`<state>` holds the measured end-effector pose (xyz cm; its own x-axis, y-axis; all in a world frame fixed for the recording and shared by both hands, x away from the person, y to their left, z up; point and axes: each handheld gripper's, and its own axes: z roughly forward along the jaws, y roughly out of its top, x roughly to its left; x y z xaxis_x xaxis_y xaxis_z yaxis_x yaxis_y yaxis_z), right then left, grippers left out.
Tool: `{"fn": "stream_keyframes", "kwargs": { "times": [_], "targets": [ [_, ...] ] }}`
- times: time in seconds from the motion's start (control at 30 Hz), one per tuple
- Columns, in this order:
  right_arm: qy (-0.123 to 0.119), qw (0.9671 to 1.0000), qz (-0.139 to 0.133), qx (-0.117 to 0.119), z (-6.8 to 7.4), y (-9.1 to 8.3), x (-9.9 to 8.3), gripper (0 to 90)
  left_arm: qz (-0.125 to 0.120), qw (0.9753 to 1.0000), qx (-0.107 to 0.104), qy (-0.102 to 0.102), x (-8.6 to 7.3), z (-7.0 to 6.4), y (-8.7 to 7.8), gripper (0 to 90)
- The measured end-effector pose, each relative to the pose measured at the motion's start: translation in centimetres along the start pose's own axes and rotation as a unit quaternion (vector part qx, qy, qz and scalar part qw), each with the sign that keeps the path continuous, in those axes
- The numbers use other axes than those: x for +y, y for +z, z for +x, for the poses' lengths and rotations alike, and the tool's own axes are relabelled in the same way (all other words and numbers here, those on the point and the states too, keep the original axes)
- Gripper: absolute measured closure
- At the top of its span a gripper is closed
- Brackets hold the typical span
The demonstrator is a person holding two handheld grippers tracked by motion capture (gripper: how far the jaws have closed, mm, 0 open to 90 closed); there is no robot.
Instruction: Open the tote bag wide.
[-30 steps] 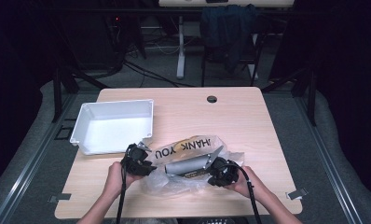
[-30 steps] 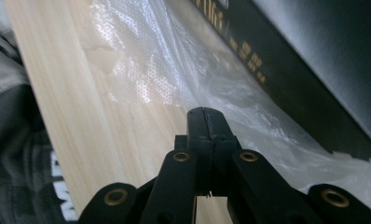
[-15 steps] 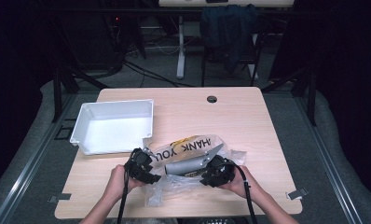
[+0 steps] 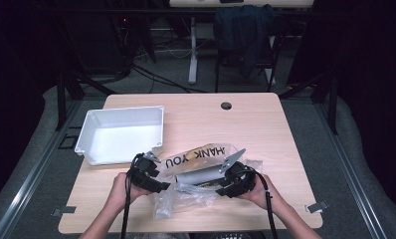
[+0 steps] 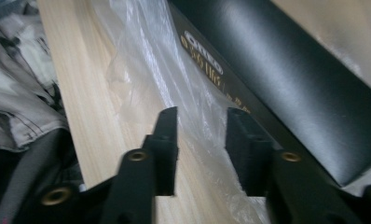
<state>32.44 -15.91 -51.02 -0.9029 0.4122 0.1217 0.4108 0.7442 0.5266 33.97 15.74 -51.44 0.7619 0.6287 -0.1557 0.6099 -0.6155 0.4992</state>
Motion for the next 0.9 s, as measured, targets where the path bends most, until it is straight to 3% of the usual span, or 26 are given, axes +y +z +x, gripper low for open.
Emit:
{"fn": "stream_keyframes", "kwargs": {
  "times": [0.3, 0.43, 0.63, 0.9],
  "targets": [
    [0.037, 0.9983, -0.044, -0.013, -1.0, -3.5, 0.0, 26.3, -0.026, 0.9994, 0.007, 0.021, 1.0, -0.4, -1.6, 16.9],
    [0.054, 0.9952, -0.074, -0.031, -1.4, -5.2, -0.1, 15.2, -0.03, 0.9991, 0.007, 0.029, 1.6, -0.5, -1.8, 15.2],
    [0.072, 0.9921, -0.081, -0.063, -2.2, -7.0, -0.9, 11.5, -0.032, 0.9988, 0.011, 0.037, 2.1, -0.6, -2.2, 14.3],
    [0.116, 0.9838, -0.083, -0.109, -3.8, -8.1, -3.8, 8.5, -0.033, 0.9988, 0.008, 0.035, 2.4, -0.4, -1.9, 12.9]
  ]
}}
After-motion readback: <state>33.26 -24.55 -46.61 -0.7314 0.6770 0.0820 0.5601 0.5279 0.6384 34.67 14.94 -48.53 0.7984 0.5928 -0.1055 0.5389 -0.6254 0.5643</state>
